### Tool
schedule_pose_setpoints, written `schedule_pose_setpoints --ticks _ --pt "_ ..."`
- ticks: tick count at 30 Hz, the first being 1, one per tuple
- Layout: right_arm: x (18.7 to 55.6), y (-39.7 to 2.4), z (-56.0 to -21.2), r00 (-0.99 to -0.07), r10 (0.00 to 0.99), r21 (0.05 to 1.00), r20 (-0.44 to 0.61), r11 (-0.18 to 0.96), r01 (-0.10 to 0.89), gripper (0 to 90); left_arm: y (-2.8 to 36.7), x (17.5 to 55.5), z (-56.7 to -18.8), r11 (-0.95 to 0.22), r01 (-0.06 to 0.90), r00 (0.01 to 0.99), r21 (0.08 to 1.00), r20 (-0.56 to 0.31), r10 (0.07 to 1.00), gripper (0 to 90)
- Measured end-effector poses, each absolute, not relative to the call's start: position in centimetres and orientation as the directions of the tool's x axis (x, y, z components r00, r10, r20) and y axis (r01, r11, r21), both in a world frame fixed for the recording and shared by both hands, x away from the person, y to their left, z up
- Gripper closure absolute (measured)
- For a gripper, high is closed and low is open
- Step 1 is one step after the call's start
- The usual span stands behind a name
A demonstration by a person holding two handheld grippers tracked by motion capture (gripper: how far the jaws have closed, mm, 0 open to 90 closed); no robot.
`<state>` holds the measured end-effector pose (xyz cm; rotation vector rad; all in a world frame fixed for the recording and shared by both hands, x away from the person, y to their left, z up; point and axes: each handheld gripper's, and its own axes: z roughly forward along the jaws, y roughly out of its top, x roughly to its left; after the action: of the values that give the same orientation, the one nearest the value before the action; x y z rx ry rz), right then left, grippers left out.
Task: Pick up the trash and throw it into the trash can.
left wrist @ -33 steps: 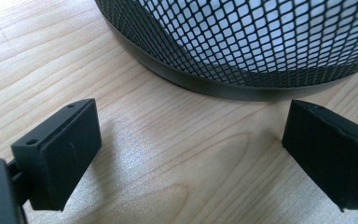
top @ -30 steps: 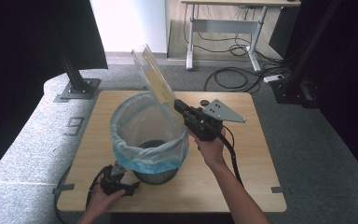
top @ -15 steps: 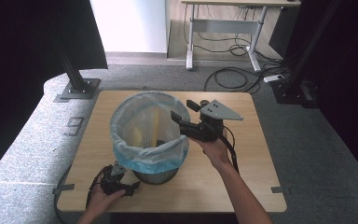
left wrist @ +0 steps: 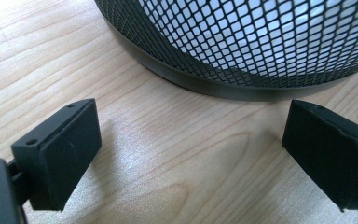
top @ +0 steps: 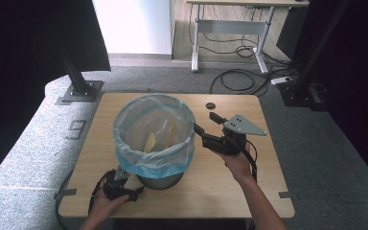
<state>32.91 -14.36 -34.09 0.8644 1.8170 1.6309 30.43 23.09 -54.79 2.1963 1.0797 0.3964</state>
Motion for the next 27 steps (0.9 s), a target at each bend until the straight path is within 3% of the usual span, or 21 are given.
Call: schedule_pose_setpoints --ticks 11,27 --pt "33.0 -18.0 -37.2 -0.592 0.806 0.983 0.03 0.083 0.163 31.8 23.1 30.4 -54.8 -0.449 0.592 0.614 0.669 -0.014 0.789 4.2" --pt "34.2 -19.2 -40.4 -0.559 0.827 0.963 0.053 0.106 0.249 31.8 23.1 30.4 -54.8 -0.449 0.592 0.615 0.67 -0.015 0.789 4.3"
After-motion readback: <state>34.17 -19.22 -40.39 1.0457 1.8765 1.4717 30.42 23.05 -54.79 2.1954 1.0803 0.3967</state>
